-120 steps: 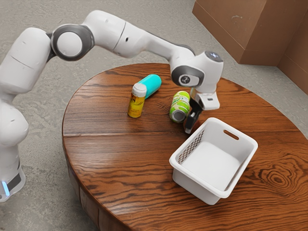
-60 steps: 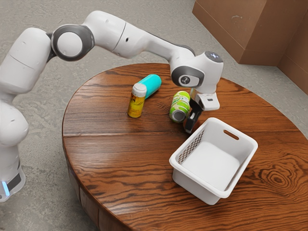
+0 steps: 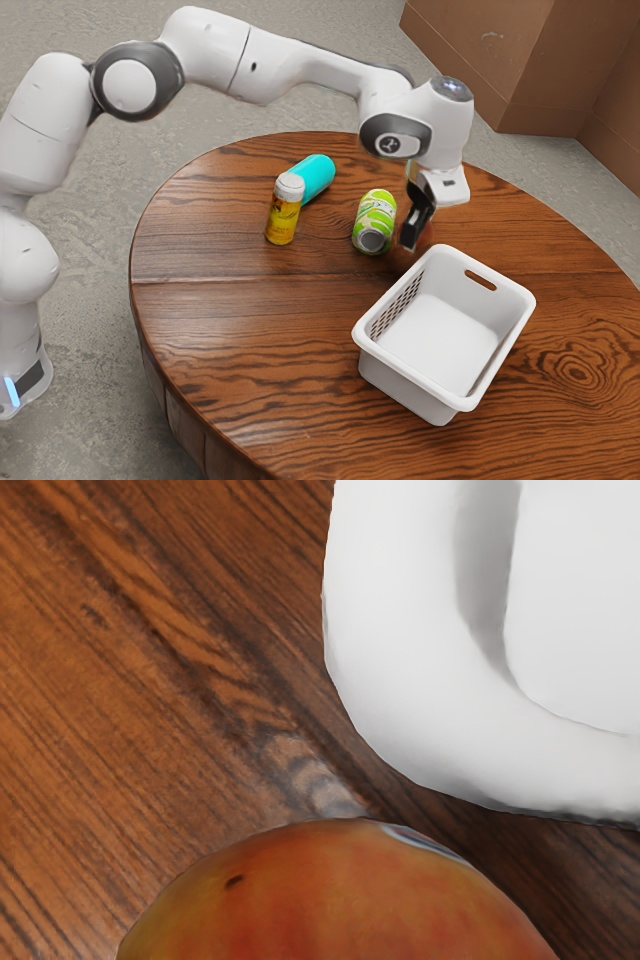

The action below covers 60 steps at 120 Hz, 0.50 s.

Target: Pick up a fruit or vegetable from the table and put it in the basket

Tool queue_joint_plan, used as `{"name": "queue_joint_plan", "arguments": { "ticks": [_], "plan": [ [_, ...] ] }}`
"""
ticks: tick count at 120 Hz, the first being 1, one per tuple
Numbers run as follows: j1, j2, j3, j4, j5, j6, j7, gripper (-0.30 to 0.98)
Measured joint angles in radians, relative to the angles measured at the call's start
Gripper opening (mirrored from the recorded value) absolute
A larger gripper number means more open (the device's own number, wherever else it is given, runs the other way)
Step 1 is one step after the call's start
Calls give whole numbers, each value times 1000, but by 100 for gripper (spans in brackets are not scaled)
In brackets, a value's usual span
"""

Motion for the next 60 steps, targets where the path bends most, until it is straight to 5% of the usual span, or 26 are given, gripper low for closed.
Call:
{"name": "queue_joint_plan", "arguments": {
  "ticks": [22, 60],
  "plan": [
    [-8, -88, -29, 27, 30, -9, 0, 39],
    [-77, -61, -117, 21, 68, -16, -4, 39]
  ]
}}
